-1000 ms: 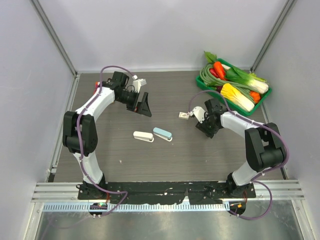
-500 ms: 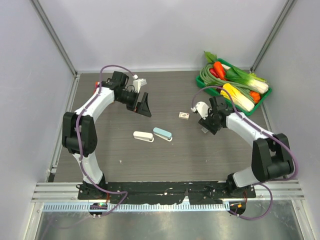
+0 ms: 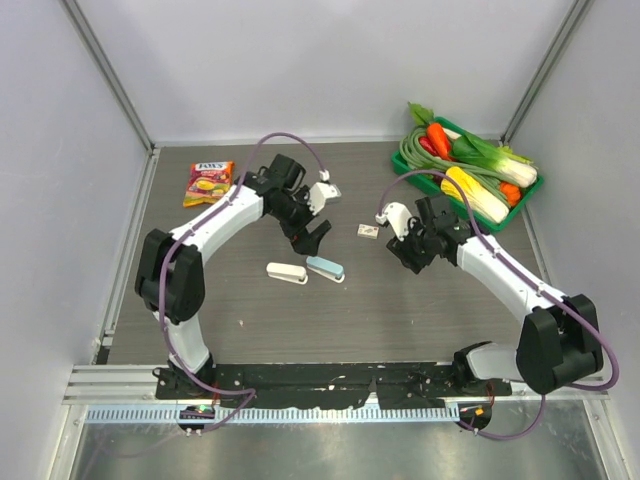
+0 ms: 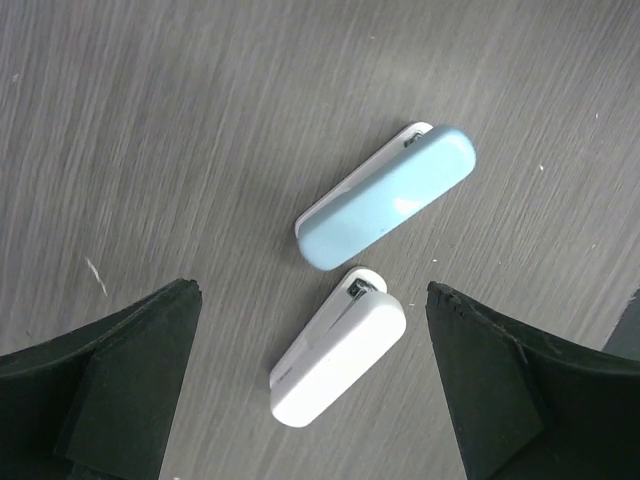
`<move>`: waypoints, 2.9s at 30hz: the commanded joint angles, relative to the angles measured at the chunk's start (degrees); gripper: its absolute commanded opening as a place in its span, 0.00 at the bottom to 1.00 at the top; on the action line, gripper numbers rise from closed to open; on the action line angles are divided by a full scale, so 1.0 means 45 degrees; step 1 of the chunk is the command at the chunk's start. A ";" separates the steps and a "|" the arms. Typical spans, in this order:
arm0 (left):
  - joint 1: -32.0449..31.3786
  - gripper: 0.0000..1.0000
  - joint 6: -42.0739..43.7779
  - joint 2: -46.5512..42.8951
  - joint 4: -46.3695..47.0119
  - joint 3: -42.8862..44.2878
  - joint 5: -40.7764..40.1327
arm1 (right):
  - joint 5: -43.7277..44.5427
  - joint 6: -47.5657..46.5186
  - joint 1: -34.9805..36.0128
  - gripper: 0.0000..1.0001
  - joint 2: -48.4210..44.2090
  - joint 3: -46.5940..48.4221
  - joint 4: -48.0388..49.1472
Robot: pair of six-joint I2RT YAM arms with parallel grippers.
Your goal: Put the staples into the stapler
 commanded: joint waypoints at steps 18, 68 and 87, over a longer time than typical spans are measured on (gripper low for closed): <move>-0.1800 1.00 0.4649 -0.0960 0.0158 -0.1302 -0.0681 | -0.0511 -0.0048 -0.0058 0.56 -0.1300 -0.0721 0.0449; -0.3483 0.08 0.3852 0.1113 0.2599 -0.0170 -0.1111 | -0.2911 -0.0380 -0.2265 0.56 -0.2510 -0.0721 -0.0038; -0.3600 0.00 0.1468 -0.1251 0.0354 0.1920 0.2227 | -0.9138 -0.2919 -0.1992 0.69 -0.5067 -0.1931 0.1323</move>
